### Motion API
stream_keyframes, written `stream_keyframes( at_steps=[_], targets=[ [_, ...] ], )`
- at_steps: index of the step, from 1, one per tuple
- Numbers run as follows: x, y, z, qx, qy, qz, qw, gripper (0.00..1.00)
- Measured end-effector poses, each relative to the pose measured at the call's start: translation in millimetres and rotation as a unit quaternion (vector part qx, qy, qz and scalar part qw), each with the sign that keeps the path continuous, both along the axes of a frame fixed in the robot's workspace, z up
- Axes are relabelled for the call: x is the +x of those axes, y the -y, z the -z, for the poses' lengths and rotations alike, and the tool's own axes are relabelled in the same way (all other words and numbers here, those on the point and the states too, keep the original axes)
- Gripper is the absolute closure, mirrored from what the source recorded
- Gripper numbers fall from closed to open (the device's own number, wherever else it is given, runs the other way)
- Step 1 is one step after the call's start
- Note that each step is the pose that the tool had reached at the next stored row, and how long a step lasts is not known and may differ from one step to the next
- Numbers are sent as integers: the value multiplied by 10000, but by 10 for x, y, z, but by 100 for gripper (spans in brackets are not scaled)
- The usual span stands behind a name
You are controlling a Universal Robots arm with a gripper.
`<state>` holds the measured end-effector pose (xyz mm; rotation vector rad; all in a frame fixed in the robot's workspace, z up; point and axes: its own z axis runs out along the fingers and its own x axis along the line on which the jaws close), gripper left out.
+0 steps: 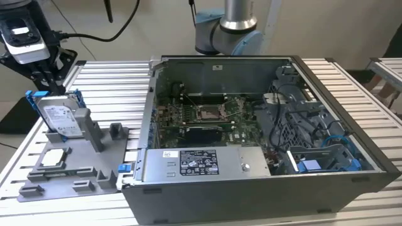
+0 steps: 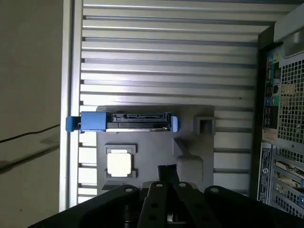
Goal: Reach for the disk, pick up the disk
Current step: 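Reach for the disk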
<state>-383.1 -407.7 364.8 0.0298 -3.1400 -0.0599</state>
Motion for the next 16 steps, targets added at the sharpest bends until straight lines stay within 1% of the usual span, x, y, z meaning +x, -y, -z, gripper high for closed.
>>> stream_keyframes(
  at_steps=[2, 4, 9, 12, 14, 16],
  targets=[
    [-7, -19, 1, 0, 0, 0, 10000, 100],
    [-25, -60, 1, 0, -1, 0, 10000, 100],
    [-106, -220, 8, 0, 0, -3, 10000, 100],
    [-174, -312, 13, 0, 0, -3, 10000, 100],
    [-239, -363, 17, 0, -1, -4, 10000, 100],
    [-322, -395, 23, 0, 0, -5, 10000, 100]
  ],
)
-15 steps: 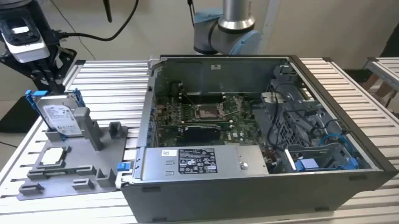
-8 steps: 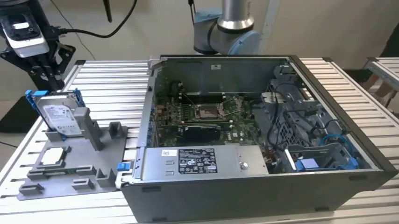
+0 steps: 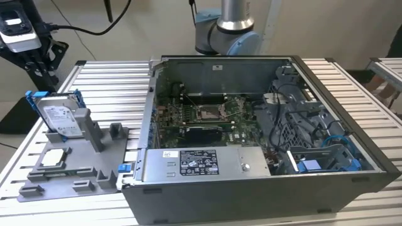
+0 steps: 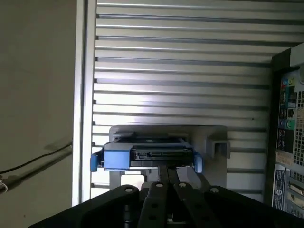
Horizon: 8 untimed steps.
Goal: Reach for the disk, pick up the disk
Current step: 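Reach for the disk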
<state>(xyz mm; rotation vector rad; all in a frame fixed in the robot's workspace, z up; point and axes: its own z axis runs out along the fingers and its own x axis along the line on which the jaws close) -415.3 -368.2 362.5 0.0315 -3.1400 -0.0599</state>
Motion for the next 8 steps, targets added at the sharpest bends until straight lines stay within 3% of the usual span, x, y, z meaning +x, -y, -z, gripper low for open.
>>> stream_keyframes(
  at_steps=[3, 8],
  targets=[
    [-135, -36, 9, 0, 0, -2, 10000, 100],
    [-297, -40, 21, 0, 0, -11, 10000, 100]
  ],
)
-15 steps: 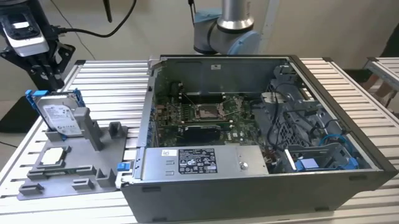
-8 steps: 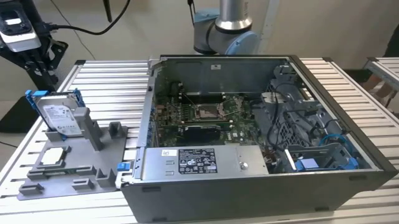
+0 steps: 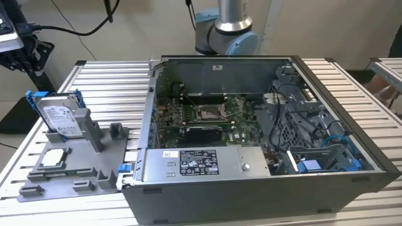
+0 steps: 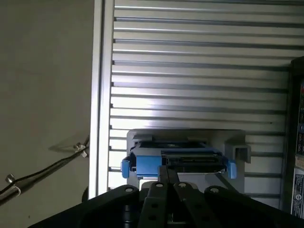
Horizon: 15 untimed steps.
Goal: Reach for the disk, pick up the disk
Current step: 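Reach for the disk, then pick up the disk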
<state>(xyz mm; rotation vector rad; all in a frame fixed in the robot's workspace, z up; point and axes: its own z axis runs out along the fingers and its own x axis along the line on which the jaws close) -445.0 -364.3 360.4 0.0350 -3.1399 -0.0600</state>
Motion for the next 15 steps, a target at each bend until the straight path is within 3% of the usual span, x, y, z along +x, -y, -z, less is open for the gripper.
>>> stream_keyframes(
  at_steps=[5, 15],
  targets=[
    [-40, 4, 17, 0, 0, -15, 10000, 100],
    [-66, 113, 38, 0, -1, -22, 10000, 100]
  ],
)
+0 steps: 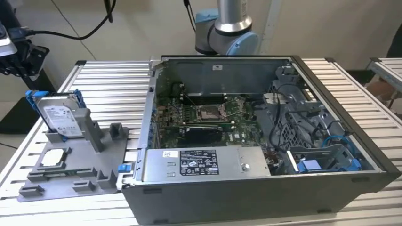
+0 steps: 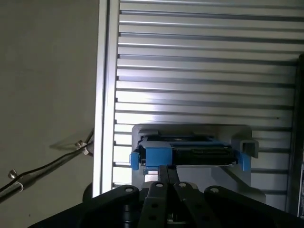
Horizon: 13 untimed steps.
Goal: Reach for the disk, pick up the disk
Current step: 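Pick up the disk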
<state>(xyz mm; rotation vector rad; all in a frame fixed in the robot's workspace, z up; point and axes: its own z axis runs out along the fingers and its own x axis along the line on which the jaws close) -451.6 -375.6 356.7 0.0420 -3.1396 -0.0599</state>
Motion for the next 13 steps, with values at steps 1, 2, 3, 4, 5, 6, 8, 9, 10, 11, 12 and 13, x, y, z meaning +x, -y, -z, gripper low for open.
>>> stream_keyframes(
  at_steps=[1, 2, 3, 4, 5, 6, 8, 9, 10, 11, 12, 13],
  targets=[
    [0, 0, 0, 0, 0, 0, 10000, 100],
    [0, 0, 1, 1, 1, 0, 10000, 100],
    [0, 0, 0, 0, 0, 1, 10000, 100],
    [0, 1, 1, 0, 1, 0, 10000, 100],
    [0, 2, 0, 0, 1, 0, 10000, 100],
    [0, 2, 0, 0, 0, 0, 10000, 100],
    [0, 2, 1, 0, 1, 0, 10000, 100],
    [0, 3, 1, 0, 1, 0, 10000, 100],
    [0, 3, 1, 1, 1, 0, 10000, 100],
    [0, 3, 0, 1, 1, 0, 10000, 100],
    [0, 4, 1, 0, 1, 0, 10000, 100],
    [0, 4, 1, 0, 1, 0, 10000, 100]
  ],
)
